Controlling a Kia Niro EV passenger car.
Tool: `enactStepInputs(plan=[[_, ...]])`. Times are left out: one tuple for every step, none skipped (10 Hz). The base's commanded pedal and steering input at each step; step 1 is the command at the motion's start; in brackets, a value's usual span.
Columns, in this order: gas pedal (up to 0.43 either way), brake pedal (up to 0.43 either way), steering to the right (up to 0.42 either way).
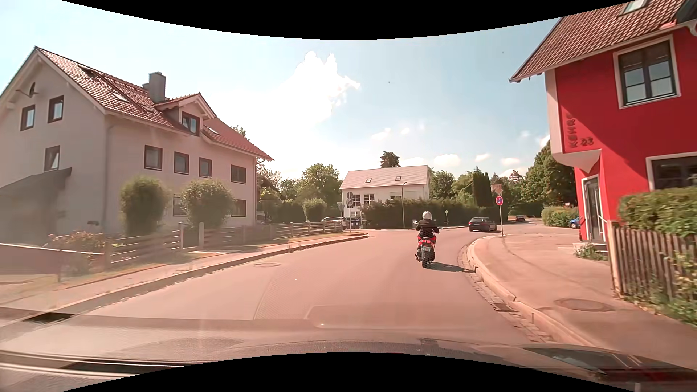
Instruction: Follow the waypoints while adhering to traffic rules and regulations
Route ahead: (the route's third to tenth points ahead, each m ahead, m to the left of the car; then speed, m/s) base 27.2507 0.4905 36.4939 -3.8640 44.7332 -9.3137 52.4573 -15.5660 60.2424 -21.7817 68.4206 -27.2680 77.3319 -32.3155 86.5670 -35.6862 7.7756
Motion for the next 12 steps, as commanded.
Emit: enactStepInputs(plan=[[0.197, 0.006, 0.059], [0.197, 0.006, 0.061], [0.197, 0.006, 0.061], [0.197, 0.006, 0.061], [0.197, 0.006, 0.061], [0.197, 0.006, 0.062], [0.197, 0.006, 0.064], [0.197, 0.006, 0.069], [0.197, 0.006, 0.074], [0.197, 0.006, 0.079], [0.197, 0.006, 0.081], [0.197, 0.006, 0.082]])
